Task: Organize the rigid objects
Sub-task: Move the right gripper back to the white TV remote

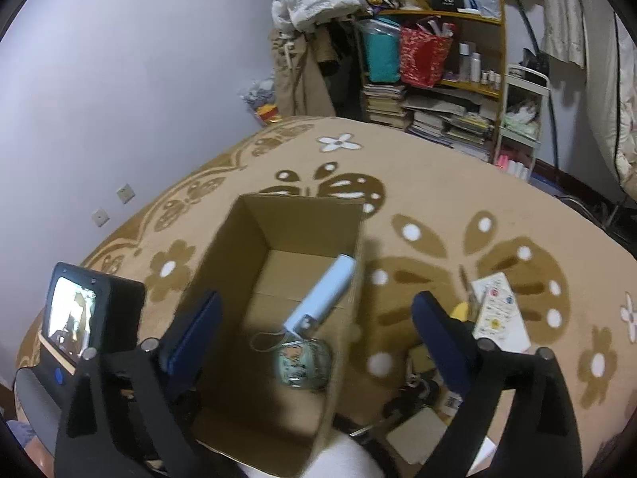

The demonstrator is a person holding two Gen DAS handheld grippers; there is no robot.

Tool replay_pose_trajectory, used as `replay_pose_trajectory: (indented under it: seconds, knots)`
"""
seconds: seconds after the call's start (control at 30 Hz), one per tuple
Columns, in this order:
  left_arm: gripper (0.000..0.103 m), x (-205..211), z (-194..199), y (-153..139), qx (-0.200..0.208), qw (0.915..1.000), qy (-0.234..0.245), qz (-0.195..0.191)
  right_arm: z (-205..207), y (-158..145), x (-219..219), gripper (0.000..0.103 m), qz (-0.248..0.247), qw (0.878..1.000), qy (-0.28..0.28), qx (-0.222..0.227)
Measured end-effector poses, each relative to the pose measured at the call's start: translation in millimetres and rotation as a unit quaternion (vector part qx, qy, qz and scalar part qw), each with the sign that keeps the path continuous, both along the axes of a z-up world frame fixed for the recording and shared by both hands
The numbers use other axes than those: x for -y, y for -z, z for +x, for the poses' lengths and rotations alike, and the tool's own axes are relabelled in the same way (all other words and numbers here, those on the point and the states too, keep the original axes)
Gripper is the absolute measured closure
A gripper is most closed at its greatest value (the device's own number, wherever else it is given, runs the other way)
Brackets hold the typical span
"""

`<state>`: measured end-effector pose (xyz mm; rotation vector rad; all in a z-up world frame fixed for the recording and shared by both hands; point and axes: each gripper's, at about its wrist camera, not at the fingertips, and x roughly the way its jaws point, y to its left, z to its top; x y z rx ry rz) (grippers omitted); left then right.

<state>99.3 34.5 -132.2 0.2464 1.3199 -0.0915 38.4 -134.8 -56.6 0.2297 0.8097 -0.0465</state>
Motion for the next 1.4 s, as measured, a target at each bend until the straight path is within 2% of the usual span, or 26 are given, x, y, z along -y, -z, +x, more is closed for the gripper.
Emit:
replay_pose_trajectory:
  seconds: [0.37,0.67,1.1,1.33,1.4]
  knots:
    - [0.090,0,0,0,0.000,1.0000,0.000,0.000,-6,18,54,0.001,-0.008,0.997,0.080,-0.022]
    - [0.090,0,0,0,0.000,1.0000,0.000,0.001,-6,52,96,0.001,0.000,0.988,0.144,-0.056]
    - [0.090,0,0,0,0.000,1.0000,0.000,0.001,-3,106,125,0.002,-0.004,0.974,0.188,-0.124]
    - [0.090,-1,1,0,-0.001,1.0000,0.000,-0.001,-2,124,138,0.002,0.021,0.969,0.200,-0.145]
    - [0.090,-1,1,0,-0.001,1.0000,0.001,0.000,-3,126,138,0.005,0.030,0.969,0.201,-0.143]
